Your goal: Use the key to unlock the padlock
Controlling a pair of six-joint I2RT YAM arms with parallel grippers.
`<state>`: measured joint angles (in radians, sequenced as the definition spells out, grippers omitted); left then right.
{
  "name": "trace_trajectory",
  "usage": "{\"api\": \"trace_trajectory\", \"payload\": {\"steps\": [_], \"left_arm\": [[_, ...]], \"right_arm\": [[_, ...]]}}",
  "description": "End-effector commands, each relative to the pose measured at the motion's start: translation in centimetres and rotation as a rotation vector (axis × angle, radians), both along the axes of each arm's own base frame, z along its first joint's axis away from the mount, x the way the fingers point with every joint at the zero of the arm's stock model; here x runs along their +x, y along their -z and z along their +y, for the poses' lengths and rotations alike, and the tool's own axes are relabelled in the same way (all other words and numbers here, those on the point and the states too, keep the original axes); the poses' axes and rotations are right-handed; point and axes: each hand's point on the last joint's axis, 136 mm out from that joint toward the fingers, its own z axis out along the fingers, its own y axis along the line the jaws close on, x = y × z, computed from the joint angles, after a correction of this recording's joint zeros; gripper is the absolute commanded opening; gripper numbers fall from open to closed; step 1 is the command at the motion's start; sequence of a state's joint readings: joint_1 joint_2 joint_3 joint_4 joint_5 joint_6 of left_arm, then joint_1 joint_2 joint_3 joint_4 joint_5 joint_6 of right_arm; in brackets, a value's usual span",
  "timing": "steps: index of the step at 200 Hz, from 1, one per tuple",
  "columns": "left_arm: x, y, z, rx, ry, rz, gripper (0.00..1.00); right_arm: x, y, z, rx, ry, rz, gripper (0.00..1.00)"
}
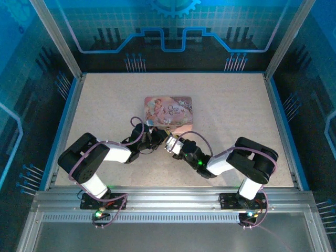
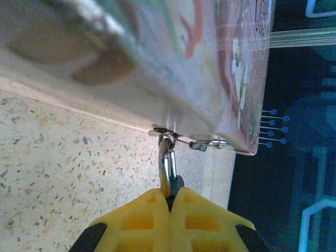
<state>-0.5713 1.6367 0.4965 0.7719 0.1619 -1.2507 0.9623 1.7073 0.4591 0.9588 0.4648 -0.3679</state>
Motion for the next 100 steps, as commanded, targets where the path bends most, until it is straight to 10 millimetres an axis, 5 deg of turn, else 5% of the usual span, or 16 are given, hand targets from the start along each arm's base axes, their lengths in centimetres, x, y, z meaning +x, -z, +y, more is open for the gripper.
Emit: {"api": "trace_trajectory", "payload": {"steps": [1,100], "left_arm": [[-0.2,-1.6,-0.6,-0.054,0.035,-0.029,0.04],[-0.2,-1.5,-0.6,-0.054,0.034,-0.027,0.04]], "right_arm": [[0.4,-0.9,1.0,0.023,0.0,-0.032,0.29],[0.6,0.3,0.2,0.009,0.03,-0.008,0.25]]}}
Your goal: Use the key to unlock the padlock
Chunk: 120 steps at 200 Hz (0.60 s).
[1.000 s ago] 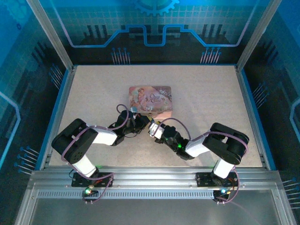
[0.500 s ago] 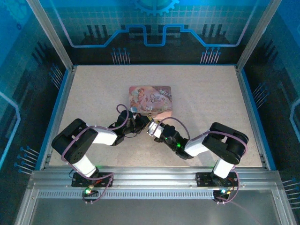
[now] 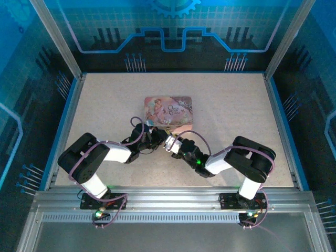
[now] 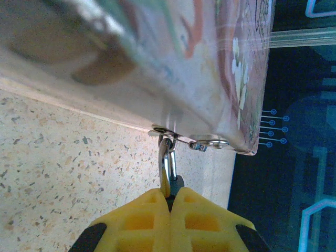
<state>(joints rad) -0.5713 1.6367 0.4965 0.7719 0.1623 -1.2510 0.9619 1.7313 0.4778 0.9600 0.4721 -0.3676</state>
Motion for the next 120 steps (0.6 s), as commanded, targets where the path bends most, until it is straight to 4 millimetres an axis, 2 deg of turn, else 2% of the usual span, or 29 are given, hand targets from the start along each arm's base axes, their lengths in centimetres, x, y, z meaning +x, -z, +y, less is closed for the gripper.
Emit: {"api": "trace_trajectory", "payload": {"steps": [1,63,120], "left_arm": [[-0.2,-1.46,-0.6,-0.053,0.034,-0.027,0.04],[-0.14,-1.47,-0.73,-0.054,0.038,-0.025,0.04],[-0.13,-1.53,-0.83,-0.055,0.043,-0.026,0.04]], "right_arm": [[0.26,0.12,-0.2,0.013,0.025,-0.008,0.25],[0.73,0.17,-0.75,0.025,0.047,-0.004,0.2],[1.22,-0.15,-0.34,0.036,0.039,-0.006,0.19]]}}
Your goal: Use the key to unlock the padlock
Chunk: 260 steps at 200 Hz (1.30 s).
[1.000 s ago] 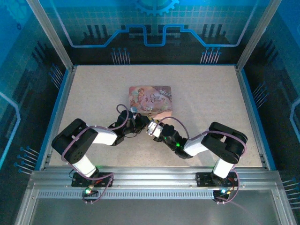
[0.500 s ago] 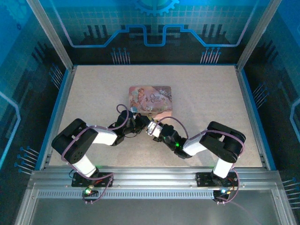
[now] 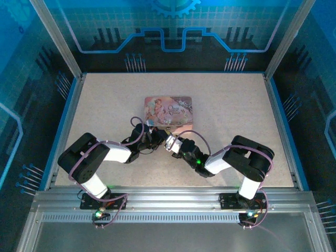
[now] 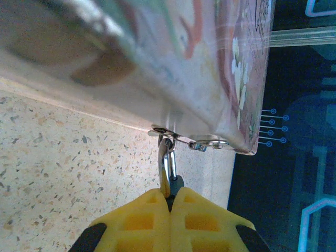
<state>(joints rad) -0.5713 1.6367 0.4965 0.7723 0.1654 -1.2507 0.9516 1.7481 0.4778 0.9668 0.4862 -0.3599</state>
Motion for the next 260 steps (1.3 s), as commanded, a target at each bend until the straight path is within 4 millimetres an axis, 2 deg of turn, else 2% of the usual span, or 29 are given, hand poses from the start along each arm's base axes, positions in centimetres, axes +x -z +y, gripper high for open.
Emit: {"api": "trace_trajectory", "payload": {"steps": [1,68,108,153,211,260], "left_arm": [[-0.1,-1.5,-0.8,-0.054,0.04,-0.027,0.04],[-0.1,-1.4,-1.0,-0.056,0.049,-0.022,0.03],[-0.1,-1.4,-1.0,-0.055,0.052,-0.023,0.03],[-0.2,-1.2,-1.1,-0.051,0.055,-0.018,0.03],[-0.2,-1.0,-1.0,-0.049,0.056,-0.016,0.03],[-0.3,-0.8,-1.1,-0.044,0.059,-0.014,0.03]], "right_arm": [[0.8,-0.6,0.2,0.04,0.014,-0.012,0.19],[0.9,-1.3,1.0,0.057,-0.013,-0.012,0.13],[1.0,-1.9,1.4,0.062,-0.029,-0.012,0.13],[0.9,-2.3,1.7,0.101,-0.039,0.008,0.0],[0.7,-3.0,1.8,0.313,-0.036,0.158,0.0],[1.0,-2.6,2.1,0.509,-0.006,0.292,0.0]]}}
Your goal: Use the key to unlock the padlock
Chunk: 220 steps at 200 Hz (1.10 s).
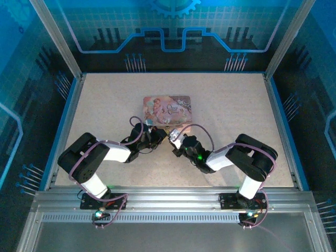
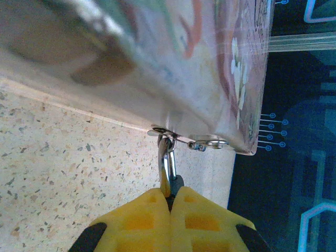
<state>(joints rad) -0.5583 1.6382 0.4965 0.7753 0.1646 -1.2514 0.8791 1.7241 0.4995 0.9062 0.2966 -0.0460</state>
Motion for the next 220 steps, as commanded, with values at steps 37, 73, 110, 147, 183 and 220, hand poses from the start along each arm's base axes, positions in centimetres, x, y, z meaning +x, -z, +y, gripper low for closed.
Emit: {"api": "trace_trajectory", "payload": {"steps": [37,73,110,147,183,220], "left_arm": [[-0.8,-0.6,-1.3,-0.036,0.069,-0.011,0.03],[-0.8,-0.5,-1.2,-0.031,0.066,-0.013,0.03],[-0.7,-0.9,-1.1,-0.025,0.061,-0.021,0.03],[-0.5,-1.1,-0.5,-0.013,0.045,-0.023,0.03],[-0.4,-1.4,0.3,-0.011,0.034,-0.023,0.03],[-0.5,-1.7,0.9,0.007,0.032,-0.029,0.03]], "right_arm": [[0.7,-2.4,1.7,0.367,0.018,0.145,0.0],[0.6,-1.7,1.4,0.35,0.017,0.157,0.0],[0.0,-0.7,0.8,0.196,-0.009,0.096,0.06],[-1.7,0.0,0.4,0.022,-0.067,0.006,0.31],[-3.0,0.7,0.3,-0.133,-0.064,-0.098,0.46],[-2.9,0.3,-0.3,-0.201,-0.029,-0.192,0.51]]}}
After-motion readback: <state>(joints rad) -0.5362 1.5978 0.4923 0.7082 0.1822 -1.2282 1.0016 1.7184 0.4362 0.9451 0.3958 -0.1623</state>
